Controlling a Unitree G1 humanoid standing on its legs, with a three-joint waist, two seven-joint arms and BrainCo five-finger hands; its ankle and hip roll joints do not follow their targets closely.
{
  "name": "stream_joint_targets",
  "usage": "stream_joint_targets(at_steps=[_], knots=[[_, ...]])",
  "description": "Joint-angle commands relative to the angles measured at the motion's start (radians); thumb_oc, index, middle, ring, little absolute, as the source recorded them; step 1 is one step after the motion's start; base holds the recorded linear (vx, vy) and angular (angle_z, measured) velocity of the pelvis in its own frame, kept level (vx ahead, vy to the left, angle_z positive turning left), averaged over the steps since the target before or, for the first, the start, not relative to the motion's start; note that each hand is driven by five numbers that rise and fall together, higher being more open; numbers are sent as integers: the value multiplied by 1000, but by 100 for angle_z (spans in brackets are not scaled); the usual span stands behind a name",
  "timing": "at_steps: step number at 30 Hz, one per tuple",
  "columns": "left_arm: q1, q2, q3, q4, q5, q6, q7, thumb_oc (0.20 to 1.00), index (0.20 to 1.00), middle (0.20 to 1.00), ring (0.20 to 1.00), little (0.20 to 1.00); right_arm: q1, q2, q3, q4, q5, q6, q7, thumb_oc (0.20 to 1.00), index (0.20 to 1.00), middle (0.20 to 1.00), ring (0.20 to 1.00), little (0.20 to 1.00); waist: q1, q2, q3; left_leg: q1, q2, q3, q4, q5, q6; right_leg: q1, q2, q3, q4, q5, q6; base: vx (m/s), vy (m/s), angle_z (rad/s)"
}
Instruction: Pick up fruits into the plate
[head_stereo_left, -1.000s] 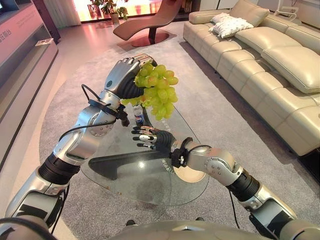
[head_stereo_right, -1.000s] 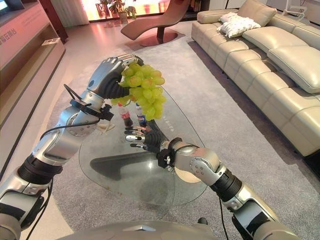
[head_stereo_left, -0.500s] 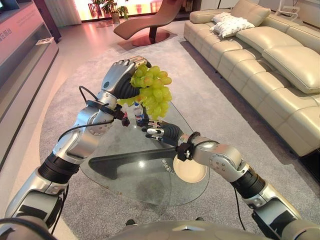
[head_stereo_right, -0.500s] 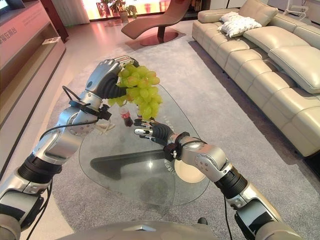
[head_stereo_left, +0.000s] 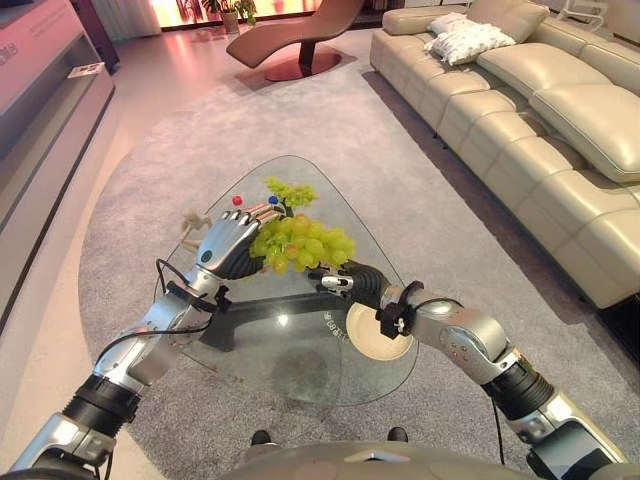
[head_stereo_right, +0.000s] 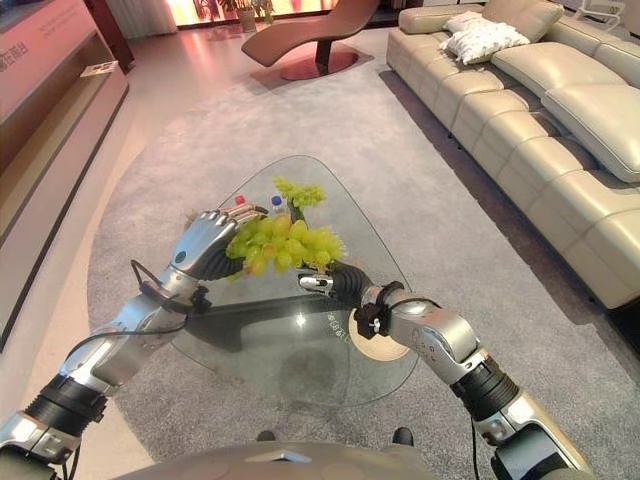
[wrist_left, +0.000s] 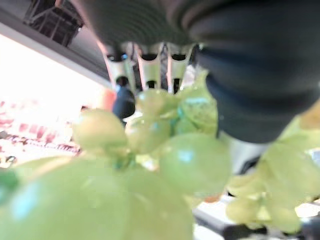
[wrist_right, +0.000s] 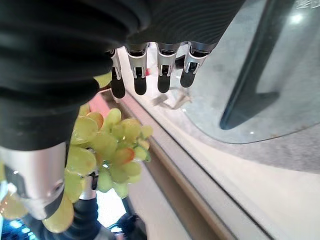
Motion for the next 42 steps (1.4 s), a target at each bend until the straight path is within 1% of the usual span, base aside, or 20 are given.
stream_joint_targets(at_steps=[1, 8, 11, 15, 19, 20, 23, 24, 25, 26, 27, 30, 33, 35, 38, 42], knots=[[-132, 96, 38, 6, -4, -38, 55, 200, 200, 200, 200, 200, -96, 34, -37, -60, 18, -83, 19, 1000, 1000, 1000, 1000, 1000, -15, -47, 13, 26, -13, -11, 22, -71, 23, 58, -60, -34, 34, -38, 24, 0, 0, 0], [-122, 124, 59, 2, -40, -34, 59, 200, 200, 200, 200, 200, -100, 22, -52, -65, 23, -89, 23, 1000, 1000, 1000, 1000, 1000, -13, -42, 12, 21, -18, -16, 22, -70, 23, 57, -62, -34, 34, -37, 23, 0, 0, 0], [-125, 110, 62, -3, -45, -27, 69, 200, 200, 200, 200, 200, -100, 32, -48, -67, 20, -82, 21, 1000, 1000, 1000, 1000, 1000, -11, -44, 11, 22, -19, -20, 21, -71, 24, 60, -61, -35, 33, -38, 23, 0, 0, 0], [-139, 84, 60, -6, -50, -21, 109, 200, 200, 200, 200, 200, -104, 47, -38, -64, 3, -77, 12, 1000, 1000, 1000, 1000, 1000, -10, -48, 10, 20, -16, -20, 21, -70, 22, 59, -60, -35, 34, -39, 22, 0, 0, 0], [-145, 68, 72, -8, -50, -15, 128, 200, 200, 200, 200, 200, -107, 50, -36, -60, -25, -83, 9, 1000, 1000, 1000, 1000, 1000, -11, -51, 8, 21, -15, -20, 20, -72, 22, 60, -58, -34, 32, -40, 20, 0, 0, 0], [-149, 67, 80, -12, -53, -10, 130, 200, 200, 200, 200, 200, -110, 44, -39, -57, -41, -93, 10, 1000, 1000, 1000, 1000, 1000, -11, -51, 7, 22, -15, -21, 20, -71, 22, 61, -58, -34, 33, -41, 20, 0, 0, 0], [-157, 71, 88, -19, -57, 2, 125, 200, 200, 200, 200, 200, -116, 39, -45, -59, -53, -95, 10, 1000, 1000, 1000, 1000, 1000, -12, -52, 6, 15, -16, -23, 22, -63, 23, 55, -59, -33, 35, -34, 17, 0, 0, 0], [-158, 73, 91, -21, -60, 7, 123, 200, 200, 200, 200, 200, -116, 37, -47, -60, -57, -96, 12, 1000, 1000, 1000, 1000, 1000, -12, -51, 3, 21, -15, -23, 20, -70, 21, 61, -59, -34, 32, -41, 20, 0, 0, 0], [-165, 79, 103, -23, -73, 25, 124, 200, 200, 200, 200, 200, -119, 31, -53, -61, -69, -98, 17, 1000, 1000, 1000, 1000, 1000, -14, -51, -1, 22, -15, -25, 19, -70, 20, 62, -59, -33, 32, -41, 20, 0, 0, 0], [-166, 79, 104, -24, -74, 26, 124, 200, 200, 200, 200, 200, -120, 30, -54, -61, -70, -98, 17, 1000, 1000, 1000, 1000, 1000, -14, -52, 1, 16, -16, -25, 22, -63, 22, 57, -59, -32, 35, -34, 17, 34, 3, 0], [-168, 81, 113, -21, -92, 42, 136, 200, 200, 200, 200, 200, -121, 27, -56, -63, -82, -97, 18, 1000, 1000, 1000, 1000, 1000, -15, -51, -2, 23, -15, -26, 19, -70, 20, 63, -59, -32, 32, -41, 20, 0, 0, 0], [-170, 75, 142, -20, -130, 55, 153, 200, 200, 200, 200, 200, -123, 24, -59, -66, -97, -89, 22, 1000, 1000, 1000, 1000, 1000, -15, -52, -4, 15, -16, -28, 23, -61, 21, 55, -58, -28, 38, -37, 16, 0, 0, 0], [-176, 62, 160, -17, -155, 56, 154, 200, 200, 200, 200, 200, -122, 27, -58, -67, -107, -83, 22, 1000, 1000, 1000, 1000, 1000, -15, -52, -5, 14, -16, -31, 24, -61, 20, 56, -59, -27, 39, -38, 16, 0, 0, 0], [-184, 50, 173, -23, -176, 54, 143, 200, 200, 200, 200, 200, -123, 31, -59, -67, -114, -100, 15, 1000, 1000, 1000, 1000, 1000, -16, -53, -9, 16, -17, -33, 23, -62, 21, 58, -57, -26, 38, -39, 14, 29, -2, 4], [-199, 40, 170, -33, -184, 61, 123, 200, 200, 200, 200, 200, -129, 43, -57, -66, -126, -118, 7, 1000, 1000, 1000, 1000, 1000, -17, -52, -12, 16, -17, -33, 24, -63, 20, 59, -57, -26, 39, -40, 14, 23, -1, 5], [-219, 31, 159, -48, -183, 81, 97, 200, 200, 200, 200, 200, -149, 54, -52, -72, -140, -115, -5, 1000, 1000, 1000, 1000, 1000, -18, -51, -13, 18, -17, -32, 24, -65, 19, 58, -57, -26, 41, -42, 14, 0, 0, 0]])
